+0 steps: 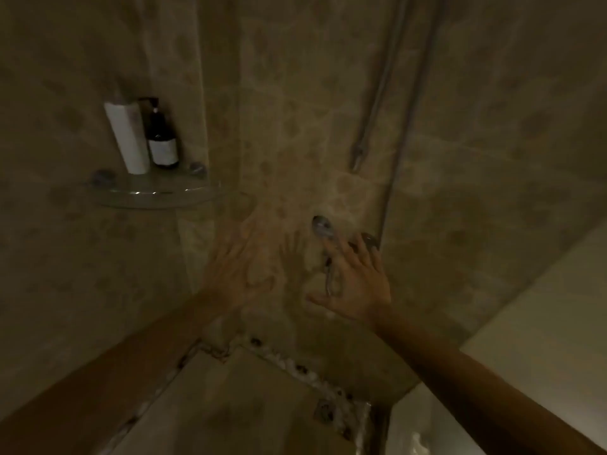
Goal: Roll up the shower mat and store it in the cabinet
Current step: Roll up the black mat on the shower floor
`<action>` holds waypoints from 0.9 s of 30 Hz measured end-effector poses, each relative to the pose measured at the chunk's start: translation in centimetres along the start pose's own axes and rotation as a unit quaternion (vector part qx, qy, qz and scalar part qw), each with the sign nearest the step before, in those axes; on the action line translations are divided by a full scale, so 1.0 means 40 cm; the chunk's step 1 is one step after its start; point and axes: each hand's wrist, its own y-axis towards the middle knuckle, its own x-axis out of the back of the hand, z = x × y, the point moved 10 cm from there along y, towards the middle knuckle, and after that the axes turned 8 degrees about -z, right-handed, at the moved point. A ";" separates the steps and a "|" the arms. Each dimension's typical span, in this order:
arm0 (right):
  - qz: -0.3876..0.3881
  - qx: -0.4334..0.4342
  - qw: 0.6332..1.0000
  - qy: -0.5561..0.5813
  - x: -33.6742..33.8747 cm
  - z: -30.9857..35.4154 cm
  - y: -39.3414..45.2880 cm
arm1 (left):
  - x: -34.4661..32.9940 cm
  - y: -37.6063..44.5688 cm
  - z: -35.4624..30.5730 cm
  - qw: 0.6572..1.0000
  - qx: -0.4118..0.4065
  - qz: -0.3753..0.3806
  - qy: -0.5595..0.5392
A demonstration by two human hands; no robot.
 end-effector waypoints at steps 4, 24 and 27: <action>0.057 0.046 0.996 0.045 -0.188 0.096 0.152 | -0.072 0.025 0.167 0.998 0.062 -0.016 0.025; 0.267 0.540 0.790 0.114 -0.659 1.101 0.046 | -0.143 -0.918 0.631 0.767 0.637 -0.055 0.062; 0.281 0.615 0.731 0.095 -0.717 1.215 -0.035 | -0.142 -1.044 0.605 0.691 0.715 -0.078 0.070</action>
